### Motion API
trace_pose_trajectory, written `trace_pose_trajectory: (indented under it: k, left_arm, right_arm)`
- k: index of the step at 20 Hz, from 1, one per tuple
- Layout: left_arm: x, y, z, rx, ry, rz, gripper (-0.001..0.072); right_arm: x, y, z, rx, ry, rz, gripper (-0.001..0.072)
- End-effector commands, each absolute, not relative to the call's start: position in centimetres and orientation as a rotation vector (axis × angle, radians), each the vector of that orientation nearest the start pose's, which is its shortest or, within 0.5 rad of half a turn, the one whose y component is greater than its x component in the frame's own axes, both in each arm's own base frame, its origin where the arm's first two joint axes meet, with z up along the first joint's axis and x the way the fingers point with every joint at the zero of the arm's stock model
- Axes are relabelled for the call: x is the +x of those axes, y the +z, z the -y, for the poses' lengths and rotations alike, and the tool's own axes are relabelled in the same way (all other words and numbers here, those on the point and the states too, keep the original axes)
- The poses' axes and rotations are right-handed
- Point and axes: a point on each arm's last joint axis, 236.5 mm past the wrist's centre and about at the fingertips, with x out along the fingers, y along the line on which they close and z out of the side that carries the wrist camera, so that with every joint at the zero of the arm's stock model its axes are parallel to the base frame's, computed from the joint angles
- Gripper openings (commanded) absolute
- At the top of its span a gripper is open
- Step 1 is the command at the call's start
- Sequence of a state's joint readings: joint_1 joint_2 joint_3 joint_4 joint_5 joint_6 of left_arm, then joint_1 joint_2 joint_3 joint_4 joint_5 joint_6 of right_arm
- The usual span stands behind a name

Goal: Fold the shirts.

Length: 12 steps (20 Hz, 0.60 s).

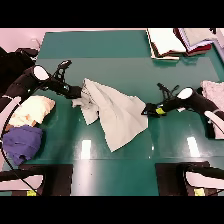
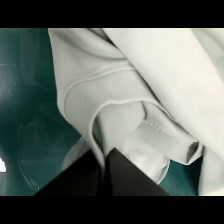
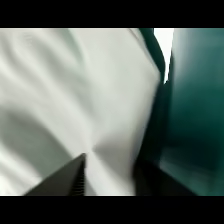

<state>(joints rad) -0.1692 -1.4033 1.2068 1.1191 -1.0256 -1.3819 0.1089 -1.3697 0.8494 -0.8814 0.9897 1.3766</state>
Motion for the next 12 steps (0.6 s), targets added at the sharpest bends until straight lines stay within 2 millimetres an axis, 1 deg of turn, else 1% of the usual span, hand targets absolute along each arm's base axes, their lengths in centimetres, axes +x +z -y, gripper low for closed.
trace_pose_trajectory:
  k: [1, 2, 3, 4, 5, 6, 7, 8, 9, 11, 12]
  left_arm:
    - [40.6, 0.3, 15.5, -0.155, -0.448, -1.202, 0.0029]
    - [40.5, 0.2, 15.2, -0.135, -0.440, -1.206, 0.0029]
    - [40.5, -0.1, 14.6, -0.111, -0.426, -1.214, 0.0029]
    - [40.4, -0.1, 13.8, -0.087, -0.406, -1.220, 0.0029]
    - [40.5, 0.2, 12.7, -0.048, -0.370, -1.214, 0.0029]
    - [40.8, 1.0, 11.5, -0.005, -0.333, -1.192, 0.0029]
    - [41.4, 2.5, 10.3, 0.039, -0.295, -1.150, 0.0029]
    - [42.0, 4.5, 9.5, 0.070, -0.266, -1.100, 0.0029]
    - [42.5, 7.1, 8.7, 0.104, -0.247, -1.035, 0.0030]
    - [42.9, 13.2, 8.2, 0.126, -0.230, -0.890, 0.0029]
    - [42.8, 16.7, 8.1, 0.124, -0.228, -0.809, 0.0029]
  right_arm:
    - [34.8, -8.1, -18.4, 0.468, 0.434, -1.412, 0.0138]
    - [35.6, -7.6, -18.4, 0.457, 0.439, -1.393, 0.0015]
    - [36.3, -6.9, -18.2, 0.423, 0.443, -1.373, 0.0015]
    - [37.0, -5.8, -17.4, 0.370, 0.445, -1.343, 0.0015]
    - [37.7, -4.2, -16.6, 0.319, 0.445, -1.304, 0.0015]
    - [38.7, -1.8, -15.5, 0.266, 0.441, -1.251, 0.0015]
    - [39.5, 0.9, -14.2, 0.226, 0.432, -1.193, 0.0015]
    - [40.2, 4.2, -12.9, 0.199, 0.418, -1.122, 0.0015]
    - [40.7, 7.6, -11.8, 0.183, 0.406, -1.051, 0.0015]
    - [40.9, 15.2, -9.6, 0.172, 0.379, -0.883, 0.0015]
    - [40.5, 19.1, -8.6, 0.163, 0.364, -0.794, 0.0015]
